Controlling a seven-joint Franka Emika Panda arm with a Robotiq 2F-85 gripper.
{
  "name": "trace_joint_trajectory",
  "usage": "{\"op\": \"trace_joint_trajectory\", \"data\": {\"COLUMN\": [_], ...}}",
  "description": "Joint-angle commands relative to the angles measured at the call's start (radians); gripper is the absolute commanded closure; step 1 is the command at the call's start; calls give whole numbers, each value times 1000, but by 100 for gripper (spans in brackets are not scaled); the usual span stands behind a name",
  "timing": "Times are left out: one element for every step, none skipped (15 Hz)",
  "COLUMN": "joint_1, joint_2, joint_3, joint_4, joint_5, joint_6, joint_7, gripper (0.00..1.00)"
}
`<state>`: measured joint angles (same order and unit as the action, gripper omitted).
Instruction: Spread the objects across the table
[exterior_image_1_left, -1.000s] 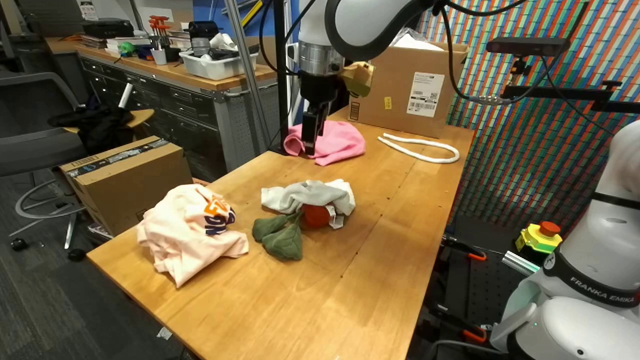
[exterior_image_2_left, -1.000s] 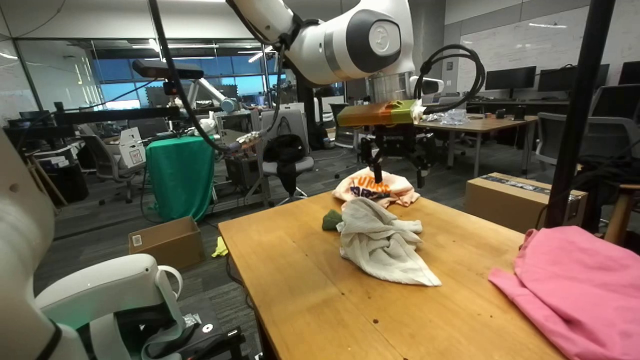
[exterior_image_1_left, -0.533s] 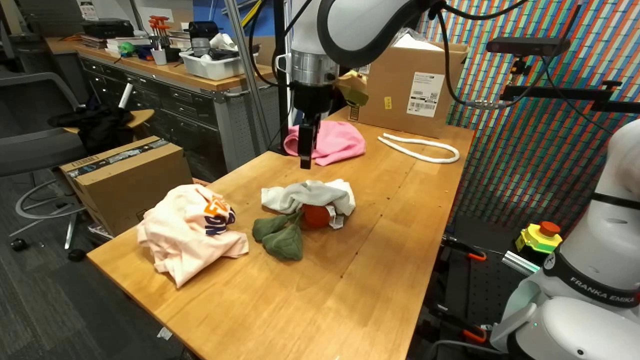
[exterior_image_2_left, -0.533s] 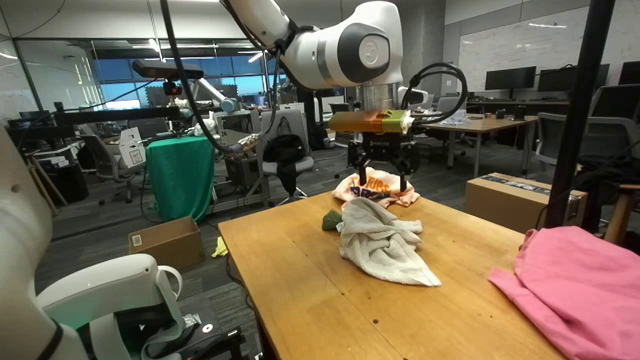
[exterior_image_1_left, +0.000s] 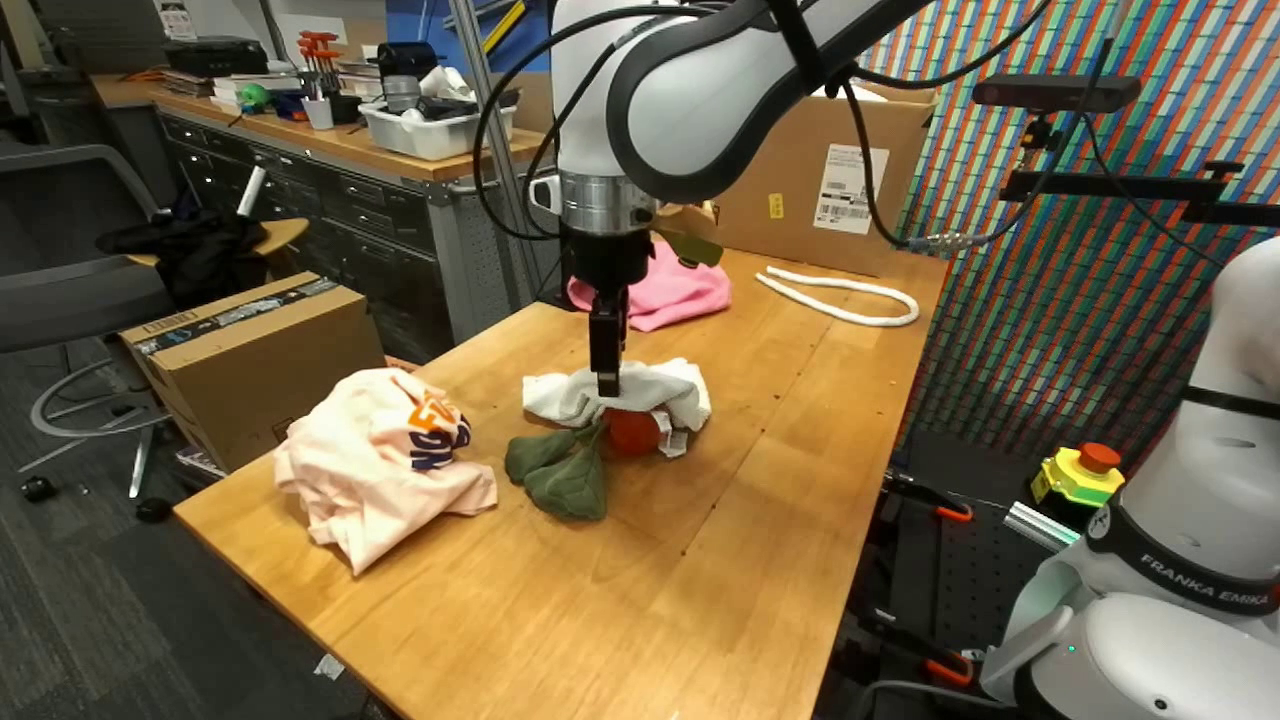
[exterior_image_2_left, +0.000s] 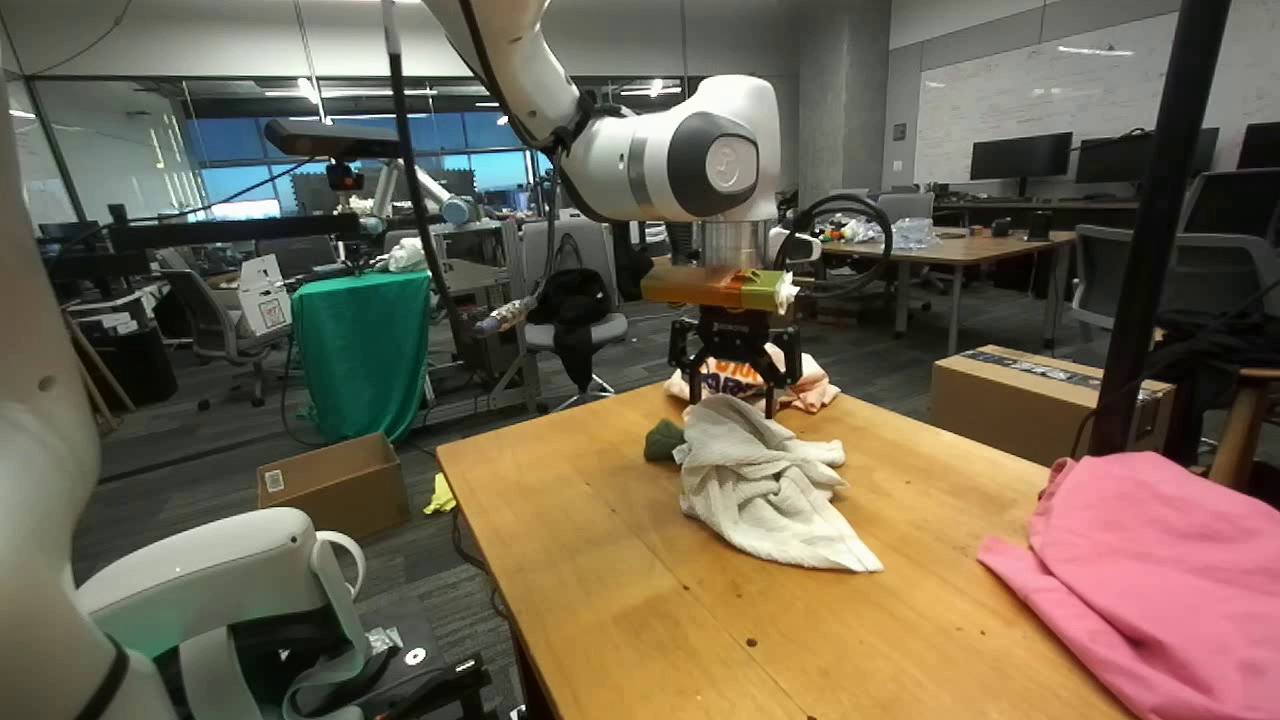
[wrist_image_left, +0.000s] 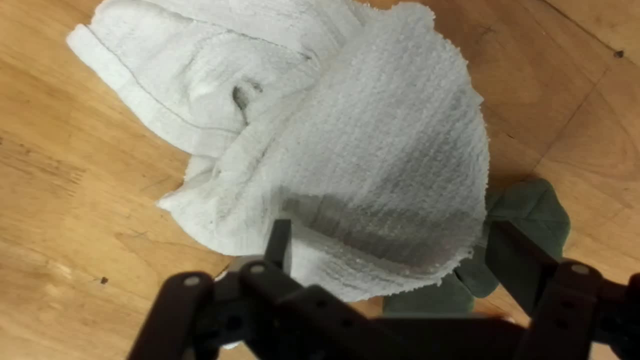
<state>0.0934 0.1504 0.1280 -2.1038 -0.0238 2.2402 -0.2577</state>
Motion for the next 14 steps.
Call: {"op": "trace_joint_trajectory", "data": {"joint_1": [7,8,8,9,10,11,12,12,13,13,13,13,13,12], "joint_2": [26,28,31,35,39,42,44,48,49,51,54,57,60,63], "joint_3": [6,7,7,6,5,5,3,3,2,1,1,0,0,-1], "joint_4": [27,27,27,28,30,31,33,34,34,35,37,39,41,42], "joint_5": [0,-4,-7,-12,-19,-25,-33,-40,-44,-51,-58,-63,-69,-72], "joint_6": [-1,0,1,3,7,8,12,16,23,29,33,39,45,48], "joint_7": [-9,-7,-4,1,6,10,17,21,23,27,29,34,36,39], "gripper": [0,0,0,0,0,0,0,0,0,10,25,32,42,49]}}
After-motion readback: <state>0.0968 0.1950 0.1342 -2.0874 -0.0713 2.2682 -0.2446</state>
